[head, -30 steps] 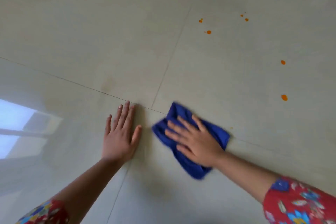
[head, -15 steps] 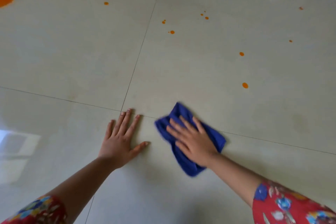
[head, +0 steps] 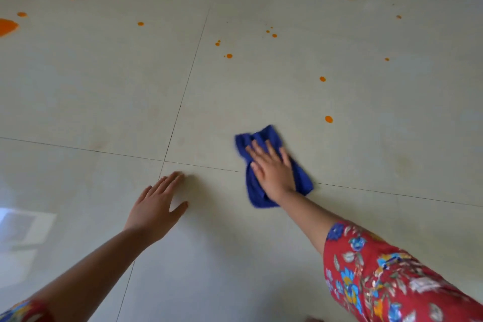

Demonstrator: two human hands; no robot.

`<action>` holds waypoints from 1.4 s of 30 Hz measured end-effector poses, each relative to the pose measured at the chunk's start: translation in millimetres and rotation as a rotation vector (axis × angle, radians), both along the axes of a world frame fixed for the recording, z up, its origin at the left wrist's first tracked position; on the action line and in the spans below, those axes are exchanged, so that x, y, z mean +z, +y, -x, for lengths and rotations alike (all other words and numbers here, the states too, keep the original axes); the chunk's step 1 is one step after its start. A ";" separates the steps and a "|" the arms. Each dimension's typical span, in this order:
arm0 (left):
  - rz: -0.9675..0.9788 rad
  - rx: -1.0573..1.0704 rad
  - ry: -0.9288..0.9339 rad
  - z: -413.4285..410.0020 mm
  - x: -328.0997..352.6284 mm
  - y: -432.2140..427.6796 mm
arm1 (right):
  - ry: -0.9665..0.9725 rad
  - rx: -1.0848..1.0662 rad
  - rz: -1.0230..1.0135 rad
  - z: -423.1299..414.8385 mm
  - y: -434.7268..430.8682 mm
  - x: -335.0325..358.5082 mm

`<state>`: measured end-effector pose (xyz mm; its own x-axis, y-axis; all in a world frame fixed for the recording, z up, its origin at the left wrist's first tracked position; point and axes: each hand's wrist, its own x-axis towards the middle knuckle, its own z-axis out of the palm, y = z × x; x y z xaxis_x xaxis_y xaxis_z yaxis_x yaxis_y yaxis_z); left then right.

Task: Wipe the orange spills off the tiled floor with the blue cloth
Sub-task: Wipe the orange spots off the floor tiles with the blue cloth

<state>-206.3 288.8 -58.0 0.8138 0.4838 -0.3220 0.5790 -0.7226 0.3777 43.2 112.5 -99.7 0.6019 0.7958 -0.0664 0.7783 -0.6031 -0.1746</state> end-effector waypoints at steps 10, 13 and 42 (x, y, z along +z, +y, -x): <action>0.243 0.282 -0.168 2.2 48.7 6.2 | 1.391 -0.813 -0.605 43.0 15.5 146.8; 0.384 0.306 -0.273 -4.2 65.7 -0.5 | 1.390 -0.857 -0.611 38.7 14.5 203.1; 0.379 0.542 -0.307 -213.7 115.8 53.2 | 1.867 -0.567 -0.614 -145.4 100.8 139.8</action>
<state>7.5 342.0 57.8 0.5721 0.7450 -0.3430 0.6461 -0.1517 0.7480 188.6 213.3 40.1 0.2718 0.7364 -0.6195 -0.7635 -0.2268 -0.6046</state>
